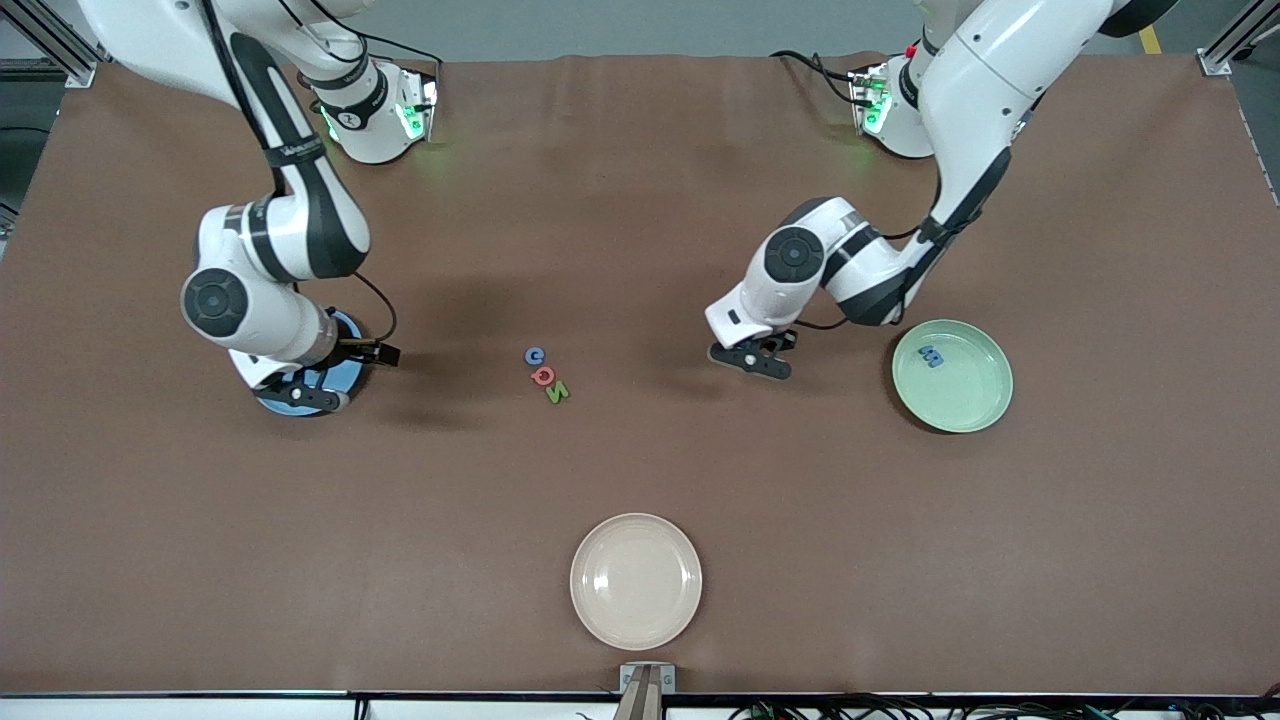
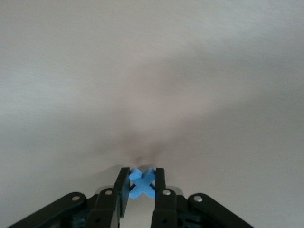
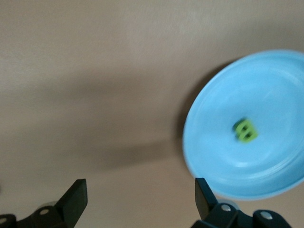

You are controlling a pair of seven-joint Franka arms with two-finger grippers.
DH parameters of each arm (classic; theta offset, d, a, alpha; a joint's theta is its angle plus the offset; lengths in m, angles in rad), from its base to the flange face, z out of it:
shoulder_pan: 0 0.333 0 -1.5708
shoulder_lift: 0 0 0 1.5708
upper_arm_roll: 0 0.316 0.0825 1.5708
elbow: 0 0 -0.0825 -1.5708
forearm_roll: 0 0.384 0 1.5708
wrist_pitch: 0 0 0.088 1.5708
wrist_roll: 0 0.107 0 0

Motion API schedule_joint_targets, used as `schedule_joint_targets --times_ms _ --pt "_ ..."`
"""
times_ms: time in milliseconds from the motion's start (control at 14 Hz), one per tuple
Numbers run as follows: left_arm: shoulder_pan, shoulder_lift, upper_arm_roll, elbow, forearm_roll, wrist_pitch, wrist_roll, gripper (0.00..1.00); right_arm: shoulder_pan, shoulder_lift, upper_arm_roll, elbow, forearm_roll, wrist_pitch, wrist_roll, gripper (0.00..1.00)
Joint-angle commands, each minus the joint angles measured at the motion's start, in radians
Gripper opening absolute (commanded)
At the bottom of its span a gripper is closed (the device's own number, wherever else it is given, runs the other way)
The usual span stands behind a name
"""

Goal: Sort uppercase to blue plate, lowercase to green plate
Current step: 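Drop the x on the green plate while the right gripper returns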

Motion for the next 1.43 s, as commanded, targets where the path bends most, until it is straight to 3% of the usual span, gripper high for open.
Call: schedule_joint_targets --times_ms 0,285,499,856,1355 --pt "0.059 -0.079 -0.011 -0.041 0.015 -0.048 0.092 0.11 0.023 -0.025 -0.015 0.033 -0.052 -0.058 0.096 1.00" --pt "0.187 -0.137 -0.029 -0.112 0.015 -0.046 0.256 0.12 0.026 -0.031 -0.009 0.110 -0.080 -0.191 0.166 1.00" --pt "0.370 -0.157 -0.109 -0.164 0.024 -0.046 0.398 0.12 0.063 -0.063 -0.005 0.104 -0.078 -0.216 0.418 1.00" --pt "0.632 -0.149 -0.192 -0.213 0.186 -0.032 0.532 0.13 0.164 -0.078 -0.004 0.091 -0.070 -0.195 0.777 1.00" --pt "0.764 -0.134 -0.199 -0.226 0.210 -0.032 0.756 0.13 0.197 -0.039 -0.005 0.068 -0.064 -0.038 0.902 1.00"
